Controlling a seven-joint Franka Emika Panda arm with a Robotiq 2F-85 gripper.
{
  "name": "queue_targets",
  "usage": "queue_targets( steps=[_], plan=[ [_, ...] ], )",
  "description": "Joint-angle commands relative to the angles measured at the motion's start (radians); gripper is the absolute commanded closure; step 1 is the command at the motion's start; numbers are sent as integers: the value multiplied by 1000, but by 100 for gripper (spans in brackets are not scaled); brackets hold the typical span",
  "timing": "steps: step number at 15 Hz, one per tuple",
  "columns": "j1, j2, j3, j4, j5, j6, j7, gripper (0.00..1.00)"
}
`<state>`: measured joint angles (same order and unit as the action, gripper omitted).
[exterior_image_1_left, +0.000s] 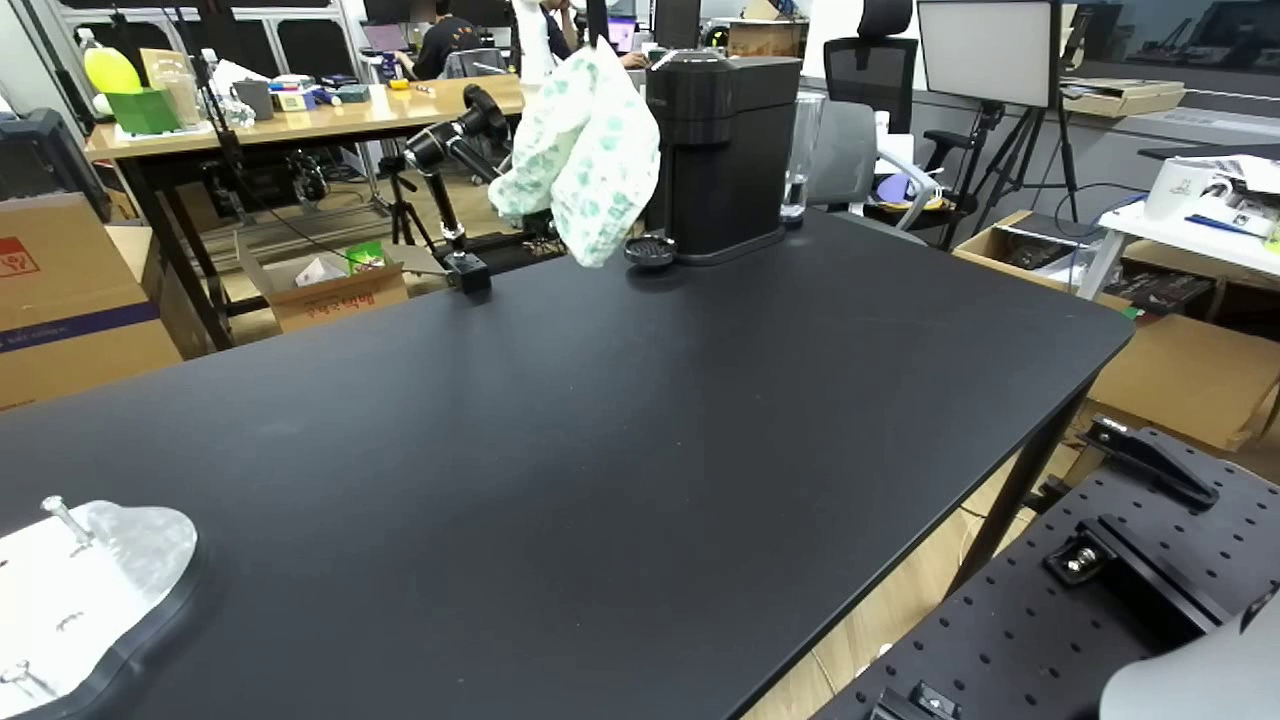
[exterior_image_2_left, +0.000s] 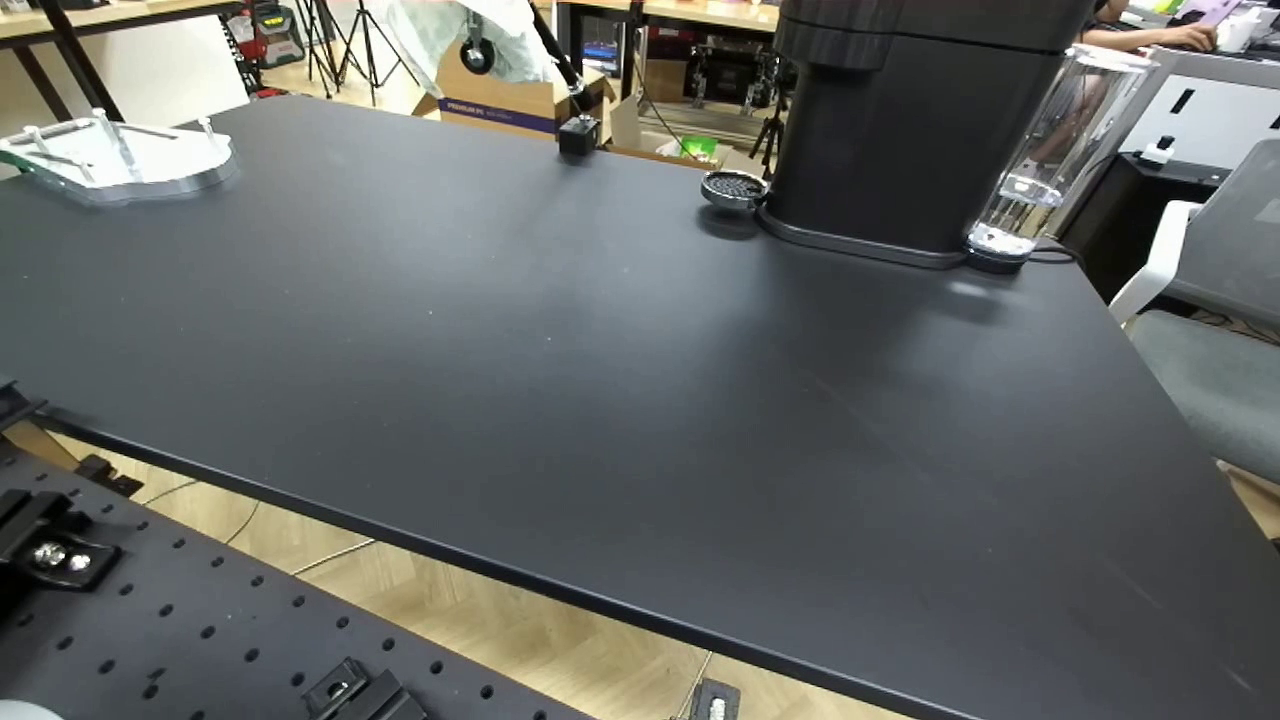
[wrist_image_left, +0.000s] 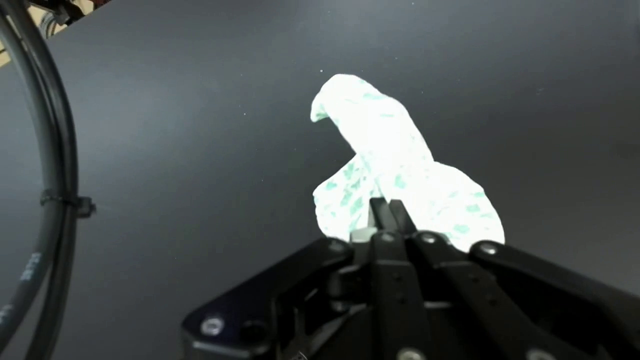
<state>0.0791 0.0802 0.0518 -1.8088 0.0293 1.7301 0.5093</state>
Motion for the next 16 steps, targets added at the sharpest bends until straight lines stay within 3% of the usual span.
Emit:
queue_targets(
  steps=[1,16],
  plan=[
    [-13,-33,-10,-88,9,48,-54,100],
    [-31,-10,-30,-228,-13,321,-195,100]
  ],
)
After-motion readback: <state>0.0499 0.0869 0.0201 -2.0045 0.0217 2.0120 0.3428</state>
